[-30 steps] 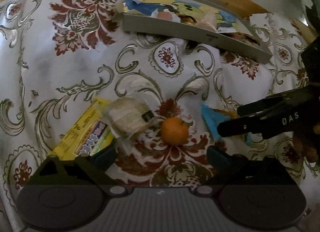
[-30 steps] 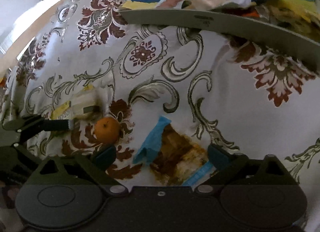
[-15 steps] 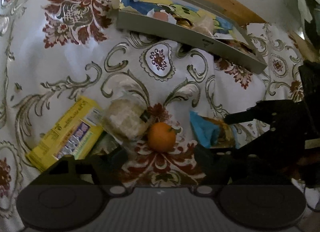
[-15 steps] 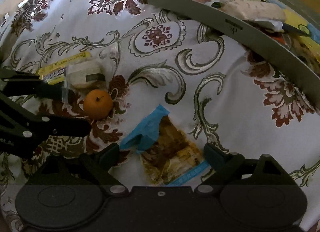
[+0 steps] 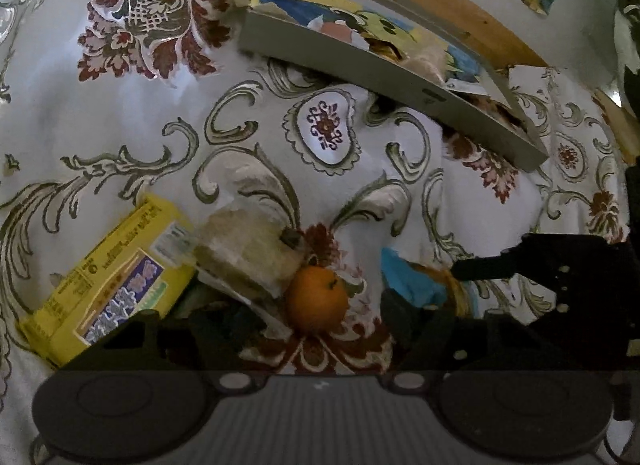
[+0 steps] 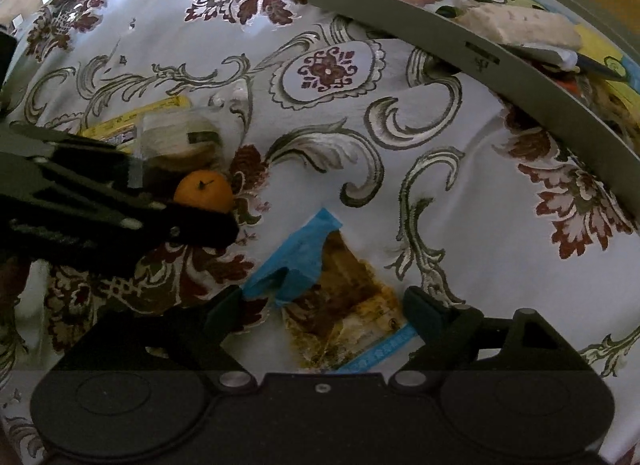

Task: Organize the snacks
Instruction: 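Lower the right tool toward the blue-and-brown snack bar while the left tool approaches the orange, then close the right tool on the blue-and-brown snack bar while the left tool grasps the orange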

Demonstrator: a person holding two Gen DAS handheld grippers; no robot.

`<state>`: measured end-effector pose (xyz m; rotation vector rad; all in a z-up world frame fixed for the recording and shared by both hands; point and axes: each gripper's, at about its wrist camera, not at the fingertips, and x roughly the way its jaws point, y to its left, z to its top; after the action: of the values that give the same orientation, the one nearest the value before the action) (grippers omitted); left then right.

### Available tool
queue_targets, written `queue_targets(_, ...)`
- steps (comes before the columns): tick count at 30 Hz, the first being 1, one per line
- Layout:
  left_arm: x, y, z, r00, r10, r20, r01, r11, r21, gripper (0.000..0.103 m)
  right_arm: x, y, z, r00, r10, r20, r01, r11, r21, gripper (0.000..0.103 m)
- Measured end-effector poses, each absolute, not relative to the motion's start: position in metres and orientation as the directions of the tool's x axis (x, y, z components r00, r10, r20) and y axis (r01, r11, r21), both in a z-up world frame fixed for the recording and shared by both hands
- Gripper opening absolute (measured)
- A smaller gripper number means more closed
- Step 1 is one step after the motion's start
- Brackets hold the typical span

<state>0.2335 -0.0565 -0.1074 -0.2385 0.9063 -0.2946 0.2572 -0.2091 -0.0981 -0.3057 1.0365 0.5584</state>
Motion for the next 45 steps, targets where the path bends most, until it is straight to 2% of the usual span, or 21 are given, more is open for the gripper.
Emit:
queue_targets(6,0.231,-0.061,-0.109,0.596,-0.308,-0.741,0.177,0.951,-0.253,0.052,0.254,-0.204,-0.097,0.384,0.302,-0.873,-0.591,0.807,0.019,0.085)
queue_targets(11,0.225,-0.061,-0.108,0.589,-0.307,-0.748,0.172,0.952,-0.254,0.05,0.243,-0.194,-0.099,0.377,0.32,-0.869,-0.629,0.777,0.013,0.083)
queue_targets(17,0.207,-0.048,-0.104,0.553,-0.329,-0.766,0.099,0.938,-0.332,0.053,0.233,-0.187,-0.1,0.396,0.294,-0.87,-0.645,0.763,-0.035,0.072)
queue_targets(18,0.204,-0.047,-0.103,0.549,-0.335,-0.766,0.096,0.935,-0.34,0.053,0.232,-0.186,-0.098,0.402,0.285,-0.87,-0.646,0.762,-0.048,0.069)
queue_targets(20,0.2,-0.046,-0.102,0.548,-0.347,-0.761,0.097,0.93,-0.354,0.053,0.231,-0.187,-0.097,0.416,0.257,-0.872,-0.634,0.77,-0.075,0.056)
queue_targets(26,0.209,-0.054,-0.107,0.551,-0.388,-0.739,0.105,0.911,-0.4,0.053,0.231,-0.196,-0.094,0.431,0.212,-0.877,-0.594,0.799,-0.099,0.056)
queue_targets(31,0.219,-0.062,-0.11,0.583,-0.339,-0.738,0.114,0.934,-0.339,0.053,0.234,-0.197,-0.094,0.435,0.207,-0.877,-0.578,0.81,-0.096,0.056)
queue_targets(34,0.224,-0.058,-0.113,0.595,-0.325,-0.735,0.088,0.936,-0.342,0.052,0.235,-0.197,-0.094,0.435,0.206,-0.876,-0.571,0.816,-0.092,0.056)
queue_targets(40,0.23,-0.058,-0.117,0.607,-0.308,-0.732,0.085,0.942,-0.326,0.047,0.238,-0.195,-0.097,0.433,0.207,-0.877,-0.565,0.82,-0.086,0.057)
queue_targets(42,0.228,-0.06,-0.117,0.614,-0.289,-0.734,0.09,0.95,-0.299,0.039,0.238,-0.195,-0.098,0.432,0.208,-0.878,-0.564,0.821,-0.084,0.057)
queue_targets(45,0.225,-0.058,-0.117,0.622,-0.296,-0.725,0.085,0.946,-0.313,0.038,0.238,-0.195,-0.098,0.434,0.208,-0.877,-0.565,0.82,-0.085,0.057)
